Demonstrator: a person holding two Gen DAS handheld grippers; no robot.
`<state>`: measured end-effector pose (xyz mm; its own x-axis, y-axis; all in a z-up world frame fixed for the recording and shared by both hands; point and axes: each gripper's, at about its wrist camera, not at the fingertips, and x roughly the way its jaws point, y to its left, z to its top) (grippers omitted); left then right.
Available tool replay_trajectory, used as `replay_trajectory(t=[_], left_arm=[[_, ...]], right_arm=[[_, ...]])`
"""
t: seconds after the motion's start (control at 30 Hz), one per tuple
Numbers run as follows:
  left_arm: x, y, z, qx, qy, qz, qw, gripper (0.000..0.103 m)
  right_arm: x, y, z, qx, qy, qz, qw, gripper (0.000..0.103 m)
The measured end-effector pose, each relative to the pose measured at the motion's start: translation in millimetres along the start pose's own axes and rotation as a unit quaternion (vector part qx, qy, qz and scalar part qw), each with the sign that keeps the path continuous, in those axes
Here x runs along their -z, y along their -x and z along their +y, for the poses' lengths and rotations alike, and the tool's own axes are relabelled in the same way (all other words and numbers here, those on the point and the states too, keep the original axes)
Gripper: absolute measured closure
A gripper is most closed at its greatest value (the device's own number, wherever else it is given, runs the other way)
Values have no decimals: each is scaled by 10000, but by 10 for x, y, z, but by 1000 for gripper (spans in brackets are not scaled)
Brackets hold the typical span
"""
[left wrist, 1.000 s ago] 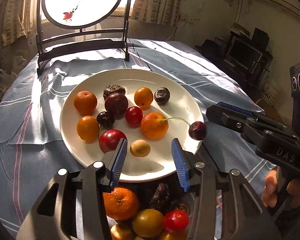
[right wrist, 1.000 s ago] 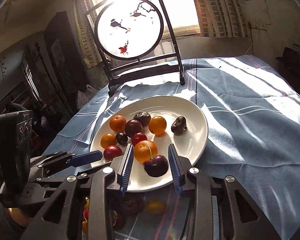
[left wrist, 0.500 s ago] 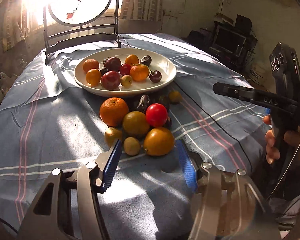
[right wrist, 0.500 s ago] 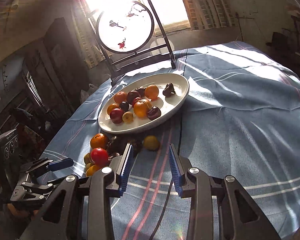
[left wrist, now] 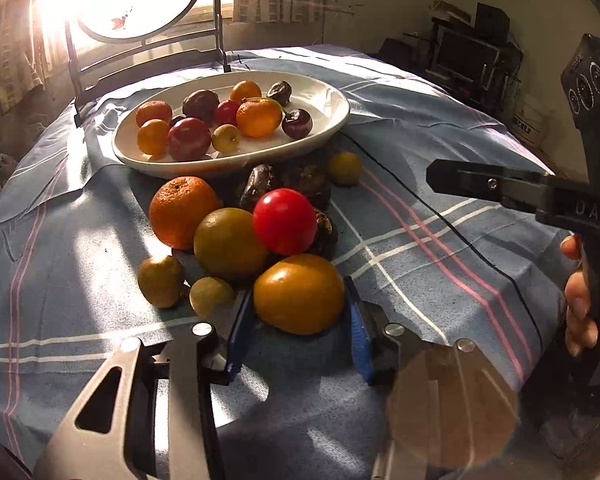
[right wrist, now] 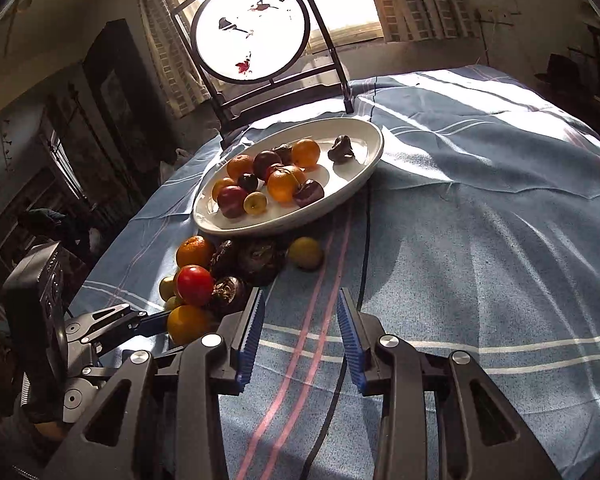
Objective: Organize fruits
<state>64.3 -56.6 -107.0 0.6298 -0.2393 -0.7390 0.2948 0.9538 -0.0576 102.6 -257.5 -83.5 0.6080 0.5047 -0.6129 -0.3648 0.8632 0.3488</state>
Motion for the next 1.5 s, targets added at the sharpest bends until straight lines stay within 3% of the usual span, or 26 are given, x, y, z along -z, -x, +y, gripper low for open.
replay_trajectory(t=[0.23, 0.37, 0.43, 0.8, 1.07, 1.17, 1.27, 1.4, 1.43, 1.5], left_arm=[[42, 356, 168, 215, 374, -283, 9987, 62], [62, 429, 254, 229, 510, -325, 9979, 62], [68, 434, 292, 246, 575, -329, 9975, 62], [63, 476, 385, 238, 693, -408, 9965, 62], [-524, 427, 435, 216, 517, -570, 9968, 62], [-818, 226, 455, 389, 594, -411, 9966, 62], [-1017, -1, 393, 258, 440, -302, 9982, 62], [-1120, -296, 411, 289, 540, 9, 9981, 61], [-1128, -332, 434, 245, 608, 59, 9978, 56], [-1111, -299, 482, 230, 743, 32, 9970, 51]], right_arm=[[-324, -475, 102, 381, 236, 392, 9982, 65], [-392, -752, 75, 219, -45, 834, 9963, 69], [-407, -760, 85, 236, -63, 796, 9965, 78], [-216, -260, -29, 43, -145, 315, 9994, 77], [-677, -54, -31, 56, 22, -63, 10000, 77], [-890, -179, 25, 82, 79, -85, 9999, 77], [-1043, -371, 50, 187, 139, -73, 9997, 77], [-1149, -621, 19, 255, 128, 30, 9996, 75], [-1154, -649, 19, 246, 130, 39, 9996, 75], [-1125, -623, 19, 238, 98, 11, 9997, 60]])
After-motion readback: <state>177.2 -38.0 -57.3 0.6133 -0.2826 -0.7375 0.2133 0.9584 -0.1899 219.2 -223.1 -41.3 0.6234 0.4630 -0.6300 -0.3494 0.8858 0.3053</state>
